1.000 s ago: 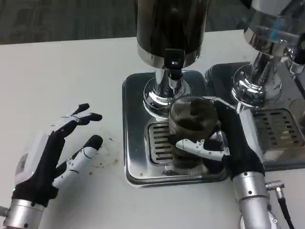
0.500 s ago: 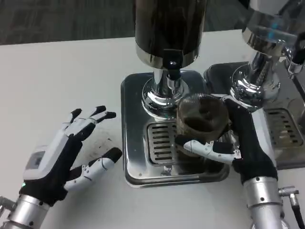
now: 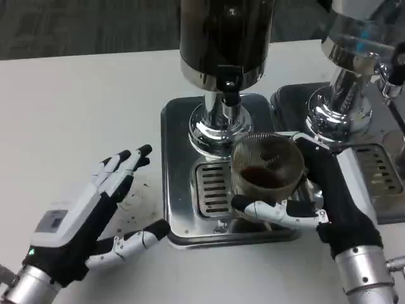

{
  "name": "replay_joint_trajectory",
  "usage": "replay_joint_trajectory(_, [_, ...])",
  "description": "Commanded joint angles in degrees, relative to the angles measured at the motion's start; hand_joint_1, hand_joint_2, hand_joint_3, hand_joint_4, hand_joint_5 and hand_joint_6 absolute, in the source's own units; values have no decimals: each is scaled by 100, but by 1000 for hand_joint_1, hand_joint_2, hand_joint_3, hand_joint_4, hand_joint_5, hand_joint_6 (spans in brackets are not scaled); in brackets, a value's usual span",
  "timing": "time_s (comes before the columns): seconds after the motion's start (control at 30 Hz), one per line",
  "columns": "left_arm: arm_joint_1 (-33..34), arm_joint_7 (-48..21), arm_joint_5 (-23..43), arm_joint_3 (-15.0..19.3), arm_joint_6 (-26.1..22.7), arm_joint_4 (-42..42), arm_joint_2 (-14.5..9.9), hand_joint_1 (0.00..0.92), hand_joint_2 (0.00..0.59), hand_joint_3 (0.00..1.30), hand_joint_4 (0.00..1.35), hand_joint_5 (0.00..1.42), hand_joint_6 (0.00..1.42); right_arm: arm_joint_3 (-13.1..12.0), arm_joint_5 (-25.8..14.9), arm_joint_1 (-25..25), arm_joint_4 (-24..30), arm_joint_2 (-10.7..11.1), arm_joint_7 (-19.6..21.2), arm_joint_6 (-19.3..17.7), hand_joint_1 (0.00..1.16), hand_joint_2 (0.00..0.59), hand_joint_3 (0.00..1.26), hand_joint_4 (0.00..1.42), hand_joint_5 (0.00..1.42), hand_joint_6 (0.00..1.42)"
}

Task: Grasp the cup under the faucet to collect the drink, then remove the cup.

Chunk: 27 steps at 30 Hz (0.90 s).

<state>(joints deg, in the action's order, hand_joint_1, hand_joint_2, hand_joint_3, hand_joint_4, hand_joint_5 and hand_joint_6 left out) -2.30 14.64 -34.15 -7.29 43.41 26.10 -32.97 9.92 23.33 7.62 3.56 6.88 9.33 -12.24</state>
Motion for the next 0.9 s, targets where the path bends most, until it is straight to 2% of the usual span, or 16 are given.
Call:
replay_joint_trajectory(0.03, [-425,-221,-65,59,-228,-556,-239,0,118,0,0,0,0,32,-148,258,510,80,-243,-89,1035,78,810,853,829,920])
replay_joint_trajectory(0.27, [-853,-355,-190,148,-362,-1193,-539,0,62,0,0,0,0,29,-336,577,918,188,-640,-167,1035,78,810,862,830,924])
replay_joint_trajectory(0.4, [-1241,-318,-310,265,-424,-1603,-630,0,57,0,0,0,0,-11,-506,784,1175,318,-886,-211,1034,78,819,864,830,939])
replay_joint_trajectory(0.7, [-2044,-129,-616,506,-602,-2143,-554,0,54,0,0,0,0,-114,-613,991,1496,537,-1071,-413,1034,85,825,881,846,951])
replay_joint_trajectory(0.9, [-2538,41,-780,706,-765,-2579,-433,0,49,0,0,0,0,-237,-661,1171,1796,793,-1265,-576,1032,92,825,882,838,953])
